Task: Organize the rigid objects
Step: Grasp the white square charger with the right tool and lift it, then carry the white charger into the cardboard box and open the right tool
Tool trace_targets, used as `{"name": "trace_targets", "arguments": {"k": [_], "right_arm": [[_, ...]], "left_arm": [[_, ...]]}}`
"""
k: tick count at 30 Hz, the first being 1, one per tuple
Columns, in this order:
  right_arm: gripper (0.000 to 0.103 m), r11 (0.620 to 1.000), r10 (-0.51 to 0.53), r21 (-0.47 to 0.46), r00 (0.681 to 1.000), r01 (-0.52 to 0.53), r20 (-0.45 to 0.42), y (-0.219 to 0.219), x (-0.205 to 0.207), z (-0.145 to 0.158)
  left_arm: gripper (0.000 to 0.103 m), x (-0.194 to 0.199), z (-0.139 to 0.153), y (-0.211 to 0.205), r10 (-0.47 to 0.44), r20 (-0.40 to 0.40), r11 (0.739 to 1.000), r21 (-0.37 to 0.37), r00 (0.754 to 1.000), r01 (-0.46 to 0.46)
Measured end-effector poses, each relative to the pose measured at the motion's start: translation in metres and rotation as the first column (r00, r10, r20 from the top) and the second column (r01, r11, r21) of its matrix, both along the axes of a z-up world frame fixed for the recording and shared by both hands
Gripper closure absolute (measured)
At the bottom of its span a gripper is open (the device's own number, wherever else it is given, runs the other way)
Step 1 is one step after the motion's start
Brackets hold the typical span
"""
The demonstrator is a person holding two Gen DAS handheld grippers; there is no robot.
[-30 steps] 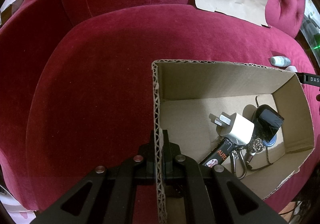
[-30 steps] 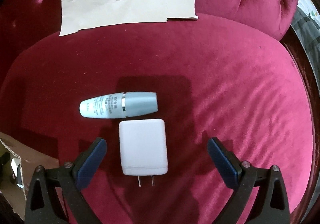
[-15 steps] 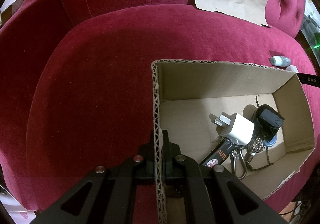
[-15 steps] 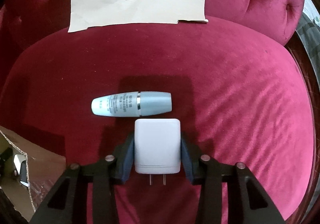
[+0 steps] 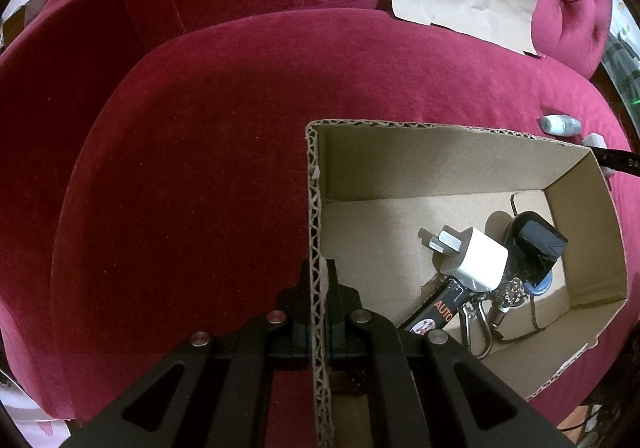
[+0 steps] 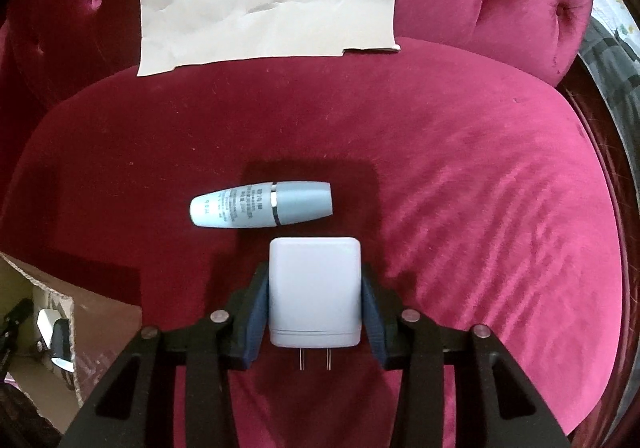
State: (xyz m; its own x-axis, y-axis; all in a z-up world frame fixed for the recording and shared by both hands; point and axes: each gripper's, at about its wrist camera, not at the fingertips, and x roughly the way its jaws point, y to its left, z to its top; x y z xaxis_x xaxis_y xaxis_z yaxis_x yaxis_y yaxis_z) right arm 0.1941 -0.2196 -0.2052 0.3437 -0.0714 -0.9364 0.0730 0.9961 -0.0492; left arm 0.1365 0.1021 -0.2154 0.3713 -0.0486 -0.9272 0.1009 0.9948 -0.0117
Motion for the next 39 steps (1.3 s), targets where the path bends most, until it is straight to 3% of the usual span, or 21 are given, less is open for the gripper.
{"name": "trace_targets", "arguments": {"k": [23, 39], "right_arm": [[0.058, 0.999, 0.037, 0.001, 0.997, -0.037, 0.064, 0.037, -0.032, 0.058], [0.058, 0.993, 0.12, 0.007, 0.989, -0.121, 0.09, 0.079, -0.047, 0.086]], "left_arm": [[0.1, -0.001, 0.002, 0.001, 0.002, 0.003, 1.0, -0.009, 1.0, -0.002], [0.1, -0.002, 0.001, 0.002, -0.004, 0.006, 1.0, 0.0, 1.0, 0.004]]}}
